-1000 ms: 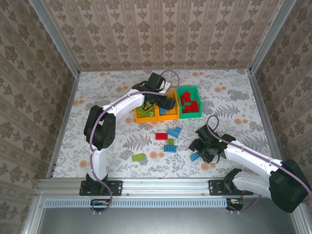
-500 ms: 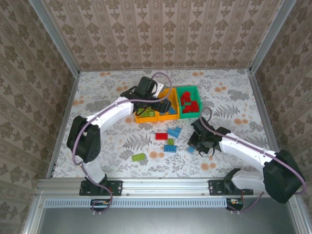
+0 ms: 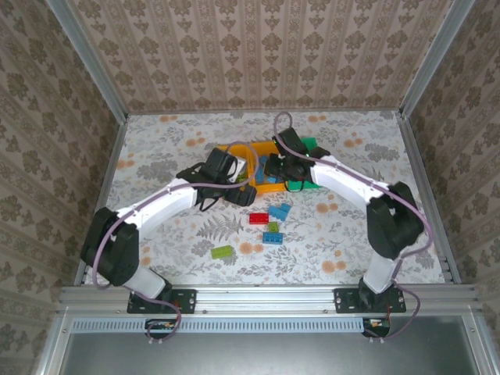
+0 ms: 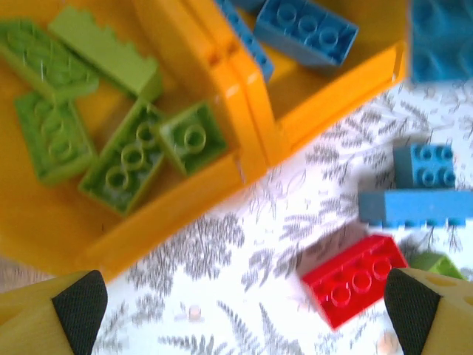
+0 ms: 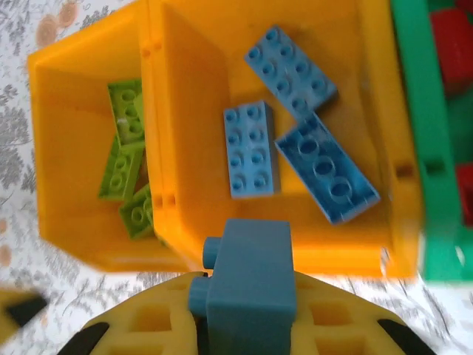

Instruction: Sort the legos into containers by color

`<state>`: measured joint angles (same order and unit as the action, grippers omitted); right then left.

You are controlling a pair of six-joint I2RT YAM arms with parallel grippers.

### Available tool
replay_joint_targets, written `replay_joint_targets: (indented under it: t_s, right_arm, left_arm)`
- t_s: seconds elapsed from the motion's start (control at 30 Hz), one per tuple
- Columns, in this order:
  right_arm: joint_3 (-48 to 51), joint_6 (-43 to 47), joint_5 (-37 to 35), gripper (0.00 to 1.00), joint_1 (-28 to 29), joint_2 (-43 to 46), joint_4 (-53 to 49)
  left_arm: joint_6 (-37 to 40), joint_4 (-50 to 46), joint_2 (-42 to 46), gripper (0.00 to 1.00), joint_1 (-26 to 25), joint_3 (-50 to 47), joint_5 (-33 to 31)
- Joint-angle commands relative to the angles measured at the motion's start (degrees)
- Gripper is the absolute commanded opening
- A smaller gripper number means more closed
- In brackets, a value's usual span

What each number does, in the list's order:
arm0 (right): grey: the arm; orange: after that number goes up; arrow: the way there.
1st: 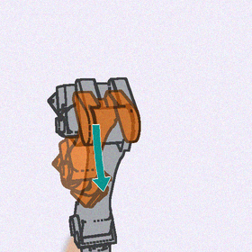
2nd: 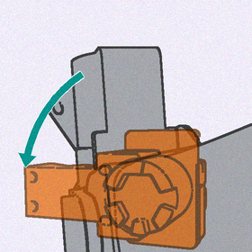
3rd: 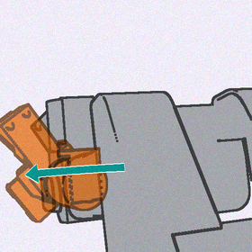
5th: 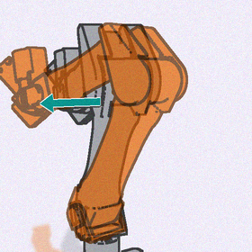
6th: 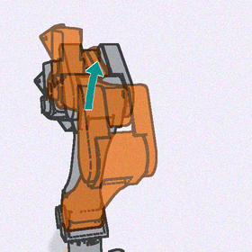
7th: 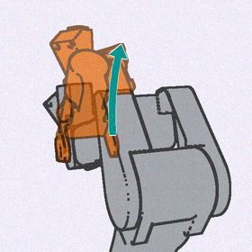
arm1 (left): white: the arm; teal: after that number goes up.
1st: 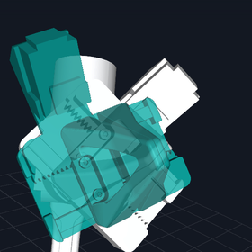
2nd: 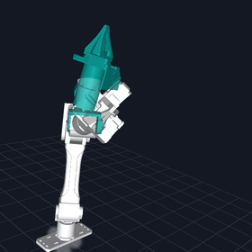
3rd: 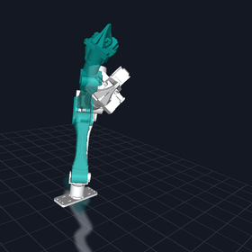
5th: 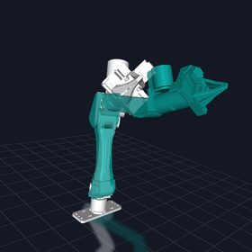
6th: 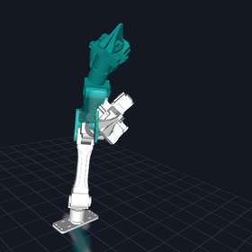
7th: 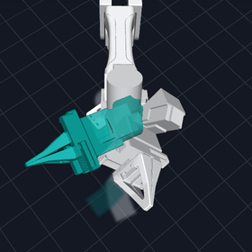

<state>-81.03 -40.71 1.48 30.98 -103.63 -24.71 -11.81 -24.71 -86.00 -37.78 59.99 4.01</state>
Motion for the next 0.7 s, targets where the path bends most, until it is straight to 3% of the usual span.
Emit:
replay_joint_targets:
  t_s: [0.0, 0.13, 0.27, 0.5, 0.67]
  right_arm:
    - [-7.66, 5.47, -1.11, 0.17, -0.89, -6.41, -3.21]
    - [-14.35, 6.34, -2.08, 0.2, -1.95, -12.43, -5.54]
    - [-17.93, 6.08, -1.68, 0.3, -2.77, -16.07, -5.77]
    - [-18.68, 6.52, -0.74, 0.53, -2.86, -16.91, -5.78]
    - [-17.66, 6.7, 0.21, 0.61, -2.86, -15.71, -5.79]
  left_arm:
    - [-5.01, -3.89, 4.19, 1.0, 0.11, -3.02, -0.54]
    - [-8.27, -6.15, 7.43, 1.0, -0.52, -7.84, -0.69]
    - [-10.6, -6.93, 8.22, 1.0, -1.21, -9.66, -0.87]
    - [-12.7, -6.16, 5.58, 1.0, -3.54, -8.52, 0.82]
    - [-15.12, -11.11, 5.15, 1.0, -4.8, -9.73, -1.24]
